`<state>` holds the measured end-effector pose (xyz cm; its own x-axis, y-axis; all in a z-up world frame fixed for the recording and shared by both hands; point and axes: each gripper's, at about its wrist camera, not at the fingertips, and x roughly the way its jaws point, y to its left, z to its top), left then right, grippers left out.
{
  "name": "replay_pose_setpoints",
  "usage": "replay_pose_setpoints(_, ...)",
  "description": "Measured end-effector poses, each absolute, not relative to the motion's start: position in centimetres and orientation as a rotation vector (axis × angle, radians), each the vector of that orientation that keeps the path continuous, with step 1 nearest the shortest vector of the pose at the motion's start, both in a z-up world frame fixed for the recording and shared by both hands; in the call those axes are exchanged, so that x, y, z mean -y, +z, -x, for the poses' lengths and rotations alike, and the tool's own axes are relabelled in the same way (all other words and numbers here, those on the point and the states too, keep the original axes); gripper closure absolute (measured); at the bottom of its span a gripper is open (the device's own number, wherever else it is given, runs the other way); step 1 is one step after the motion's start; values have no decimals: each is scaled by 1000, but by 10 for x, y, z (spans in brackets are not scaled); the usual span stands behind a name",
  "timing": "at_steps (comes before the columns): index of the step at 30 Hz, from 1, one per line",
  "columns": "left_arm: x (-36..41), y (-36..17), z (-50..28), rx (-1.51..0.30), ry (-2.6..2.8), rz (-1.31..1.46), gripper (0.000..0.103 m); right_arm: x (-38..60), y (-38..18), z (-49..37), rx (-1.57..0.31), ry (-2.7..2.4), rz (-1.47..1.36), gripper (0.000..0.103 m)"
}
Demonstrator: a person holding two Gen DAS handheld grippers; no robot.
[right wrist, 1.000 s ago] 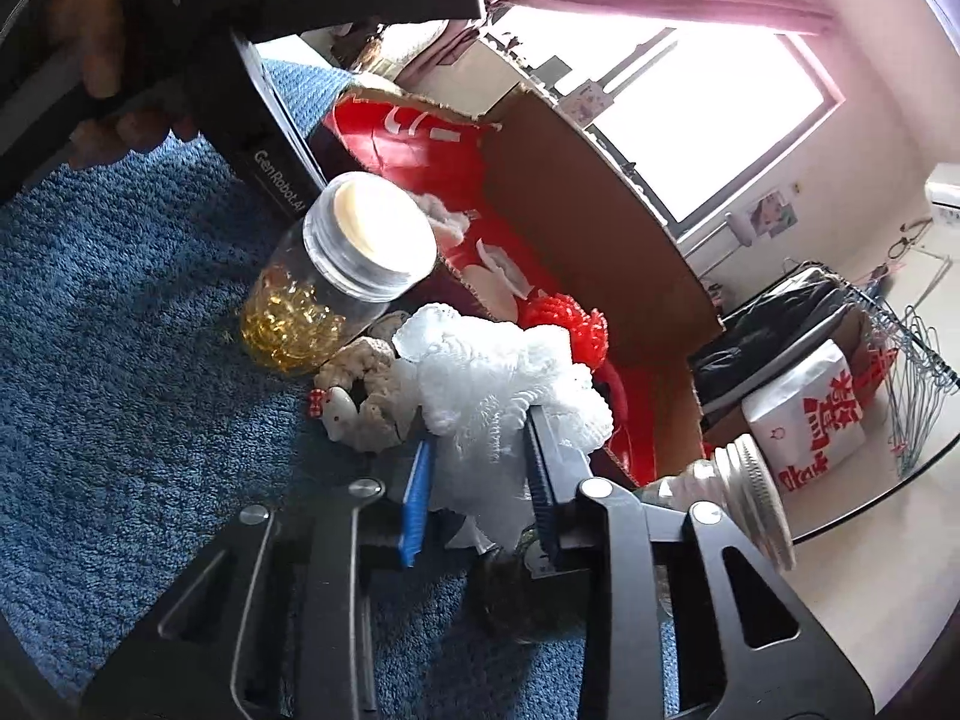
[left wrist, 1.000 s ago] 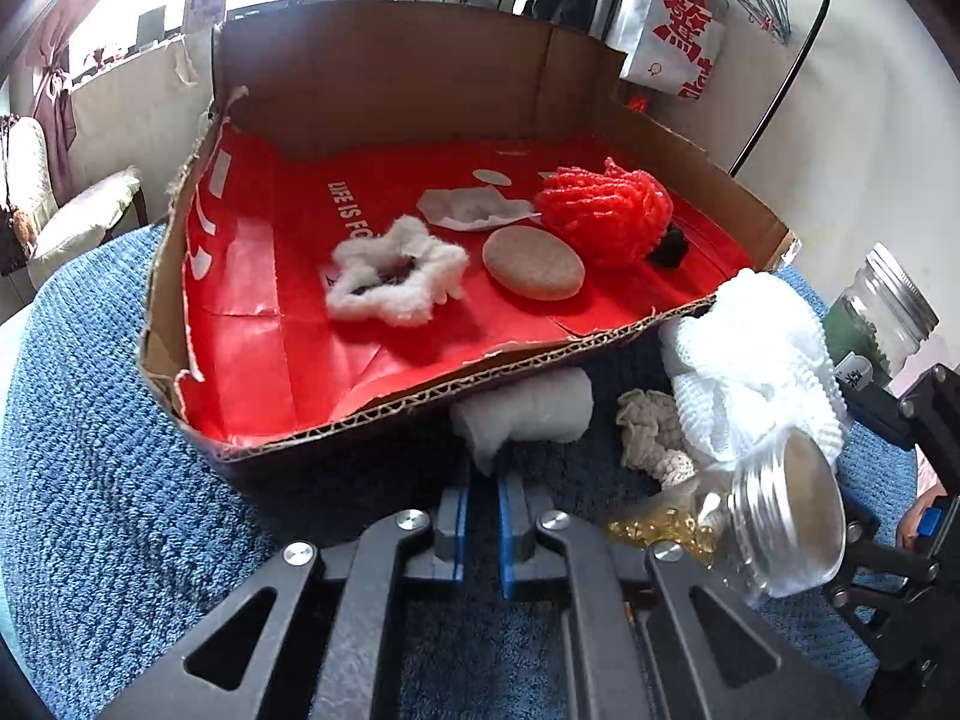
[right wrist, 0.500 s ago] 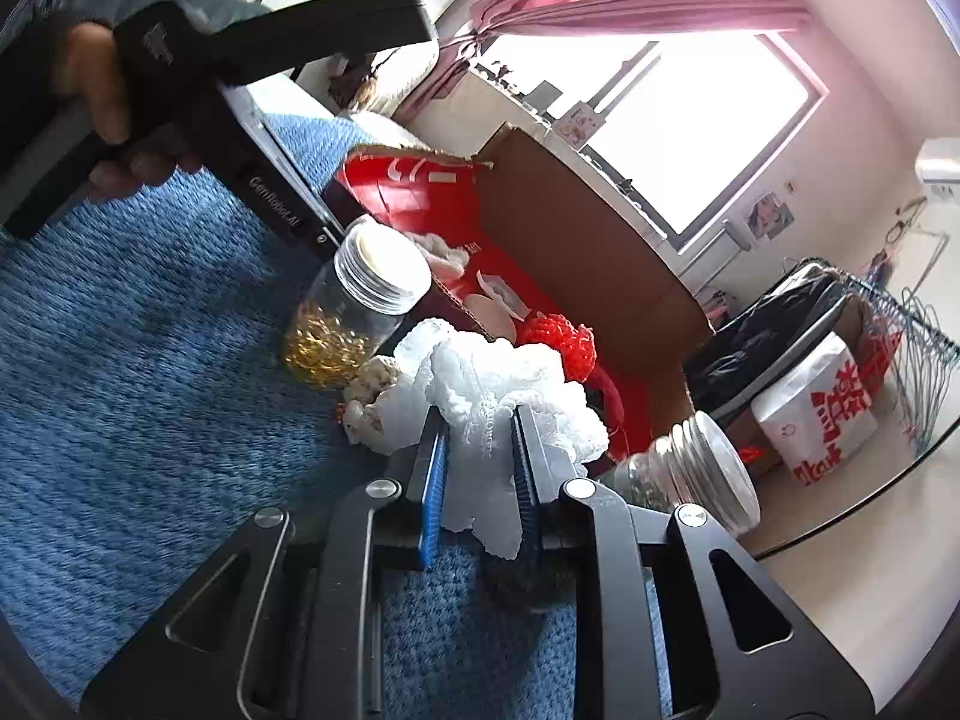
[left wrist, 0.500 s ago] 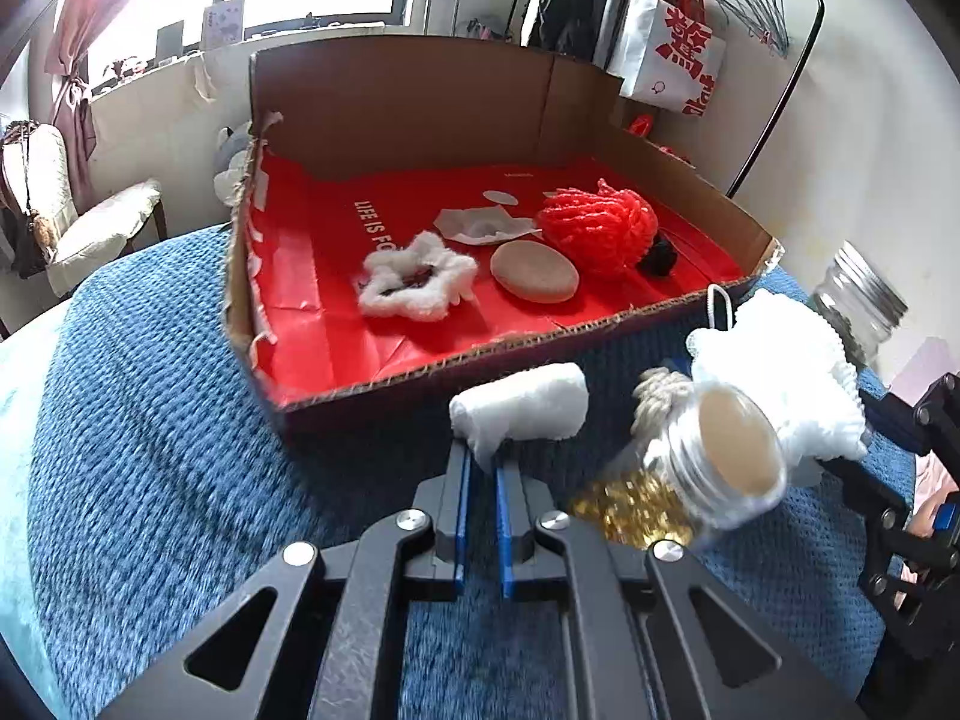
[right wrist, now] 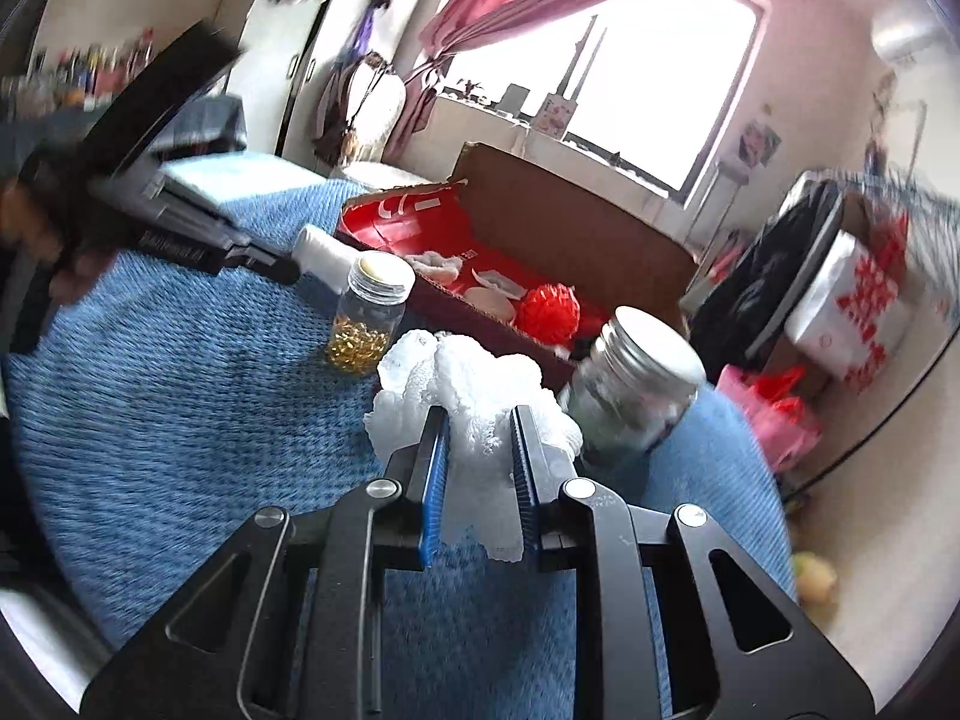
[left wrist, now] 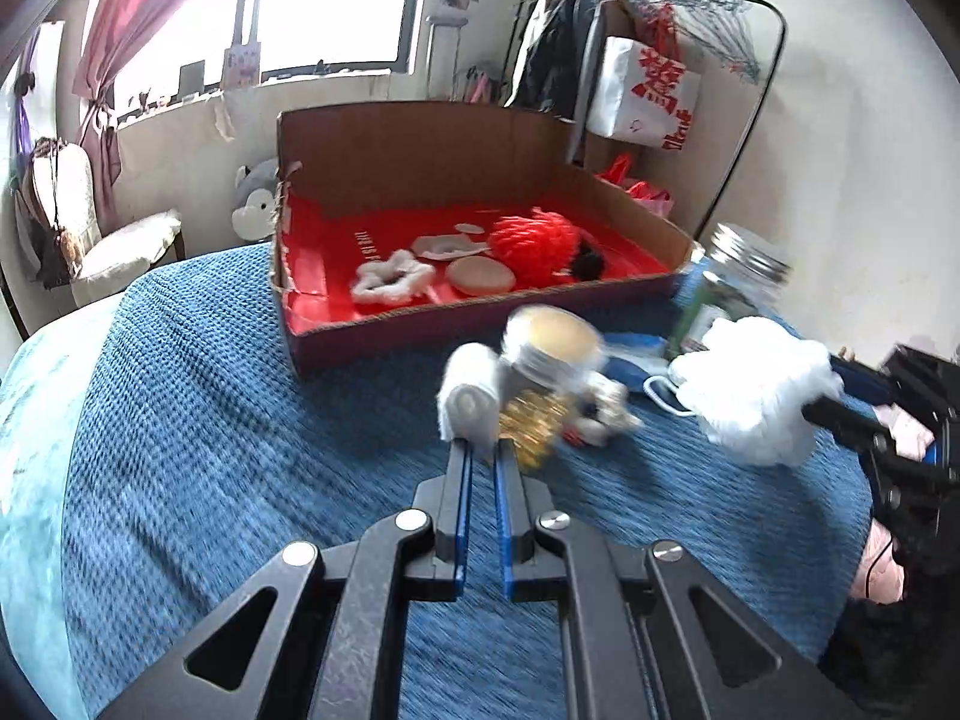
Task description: Organize soft objects
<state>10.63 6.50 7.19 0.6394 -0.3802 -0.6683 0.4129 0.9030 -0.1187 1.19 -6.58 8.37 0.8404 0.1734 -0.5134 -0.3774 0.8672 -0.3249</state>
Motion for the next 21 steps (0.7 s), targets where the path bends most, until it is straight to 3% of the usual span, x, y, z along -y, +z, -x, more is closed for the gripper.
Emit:
replay_pose_setpoints(13,-36,47,-59,-767,-472,-52,94,106,66,1,-595,329,282,83)
replay_pose_setpoints(14,-38,46,-60,-772,-458,-49,91,108,65,0,-600,335,272,82)
replay_pose_setpoints(16,-41,43,-61,-781,-440,-42,65,111,65,-1,-606,347,245,81)
replay_pose_setpoints(18,-44,40,-60,-773,-401,-44,50,115,64,-3,-617,356,215,69)
replay_pose_setpoints(20,-44,36,-61,-783,-380,-54,44,120,62,-6,-625,347,182,35)
replay_pose_setpoints(21,-45,34,-63,-794,-374,-54,42,121,61,-6,-622,340,176,31)
